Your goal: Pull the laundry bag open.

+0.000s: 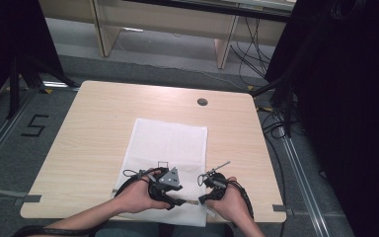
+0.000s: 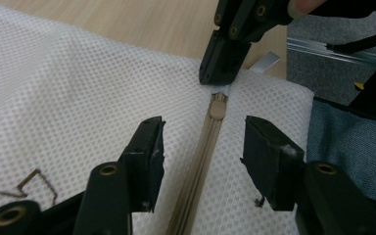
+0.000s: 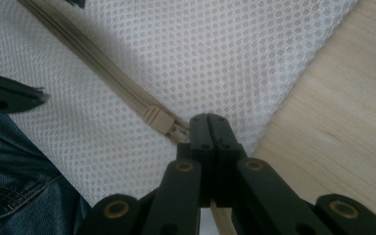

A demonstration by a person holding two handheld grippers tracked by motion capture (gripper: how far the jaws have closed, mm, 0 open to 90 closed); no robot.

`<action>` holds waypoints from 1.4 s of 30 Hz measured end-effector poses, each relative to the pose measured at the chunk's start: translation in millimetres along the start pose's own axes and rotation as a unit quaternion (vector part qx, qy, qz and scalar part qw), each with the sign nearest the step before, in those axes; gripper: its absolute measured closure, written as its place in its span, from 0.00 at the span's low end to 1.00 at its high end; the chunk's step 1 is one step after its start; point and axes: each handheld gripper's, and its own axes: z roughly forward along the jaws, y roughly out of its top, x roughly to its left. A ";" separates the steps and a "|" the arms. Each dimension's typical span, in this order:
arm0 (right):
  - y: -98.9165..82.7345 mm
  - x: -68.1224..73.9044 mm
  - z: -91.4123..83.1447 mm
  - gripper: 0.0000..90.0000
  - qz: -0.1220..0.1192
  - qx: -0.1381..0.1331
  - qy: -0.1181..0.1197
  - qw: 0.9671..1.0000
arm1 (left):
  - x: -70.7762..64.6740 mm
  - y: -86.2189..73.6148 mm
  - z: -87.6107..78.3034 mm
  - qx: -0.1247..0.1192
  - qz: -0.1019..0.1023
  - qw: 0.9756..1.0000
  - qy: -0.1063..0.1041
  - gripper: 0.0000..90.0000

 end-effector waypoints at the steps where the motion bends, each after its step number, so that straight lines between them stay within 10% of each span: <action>1: -0.2 0.1 -0.2 1.00 0.002 0.000 0.000 1.000 | -1.8 0.5 2.4 0.003 0.006 1.000 -0.001 0.58; 23: -0.9 -0.9 -0.4 1.00 0.007 -0.001 0.004 1.000 | -3.9 5.4 42.5 0.019 0.017 1.000 -0.016 0.83; 30: -1.4 -2.2 1.3 1.00 0.004 -0.010 0.004 1.000 | -13.4 7.5 45.6 0.012 0.061 0.998 -0.014 0.86; 42: -1.4 -2.5 -0.4 1.00 0.008 -0.004 0.010 1.000 | -11.9 5.0 48.0 0.008 0.034 0.999 -0.013 0.90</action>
